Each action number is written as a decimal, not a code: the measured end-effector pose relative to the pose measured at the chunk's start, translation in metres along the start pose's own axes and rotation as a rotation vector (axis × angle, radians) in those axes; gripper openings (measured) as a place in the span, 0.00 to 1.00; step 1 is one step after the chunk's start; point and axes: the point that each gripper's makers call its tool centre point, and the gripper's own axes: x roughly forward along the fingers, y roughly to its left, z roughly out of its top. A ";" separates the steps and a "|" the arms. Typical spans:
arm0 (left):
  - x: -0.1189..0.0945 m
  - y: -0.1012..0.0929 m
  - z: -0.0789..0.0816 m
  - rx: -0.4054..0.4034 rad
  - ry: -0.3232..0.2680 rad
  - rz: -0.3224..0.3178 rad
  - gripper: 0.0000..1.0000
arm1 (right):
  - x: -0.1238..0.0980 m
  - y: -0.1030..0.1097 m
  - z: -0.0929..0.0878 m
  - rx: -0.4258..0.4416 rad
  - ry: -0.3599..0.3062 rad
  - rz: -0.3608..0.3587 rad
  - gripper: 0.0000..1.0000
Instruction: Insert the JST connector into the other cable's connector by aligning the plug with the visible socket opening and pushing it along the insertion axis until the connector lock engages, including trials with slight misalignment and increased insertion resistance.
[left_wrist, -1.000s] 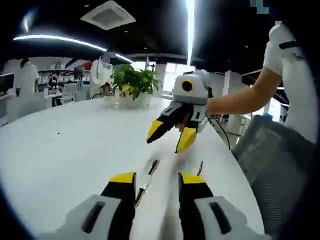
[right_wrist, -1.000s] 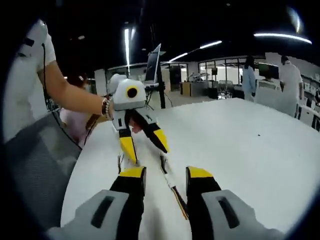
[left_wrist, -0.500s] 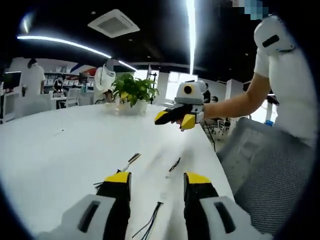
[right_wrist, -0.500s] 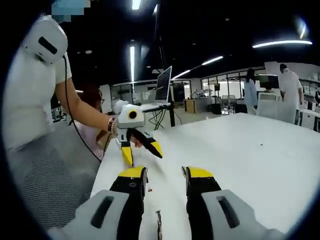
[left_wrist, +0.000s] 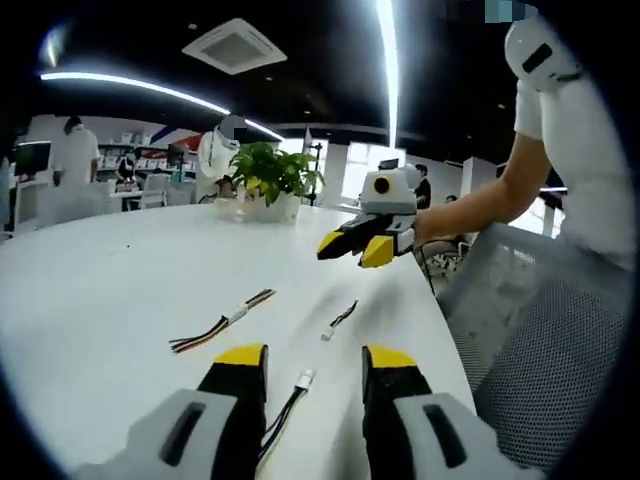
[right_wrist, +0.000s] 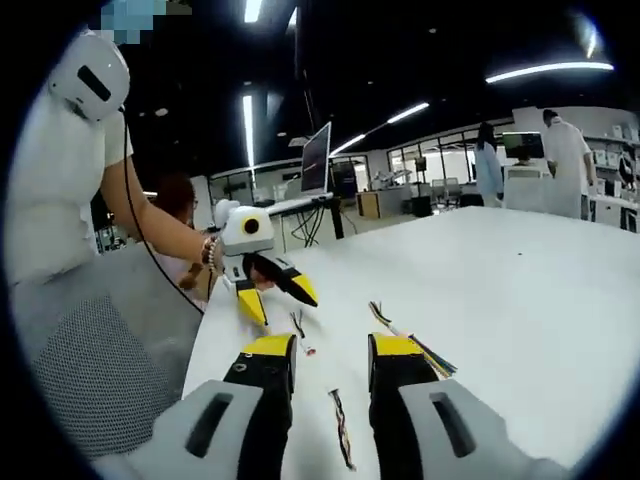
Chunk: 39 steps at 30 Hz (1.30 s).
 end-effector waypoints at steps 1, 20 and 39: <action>0.001 0.000 -0.002 0.004 0.005 -0.001 0.33 | 0.001 0.001 -0.002 0.003 0.007 0.011 0.26; 0.007 0.009 -0.021 0.044 0.060 -0.006 0.19 | 0.023 -0.003 -0.044 -0.170 0.183 0.057 0.19; 0.007 0.007 -0.031 0.155 0.125 -0.019 0.01 | 0.025 -0.004 -0.056 -0.226 0.212 0.057 0.13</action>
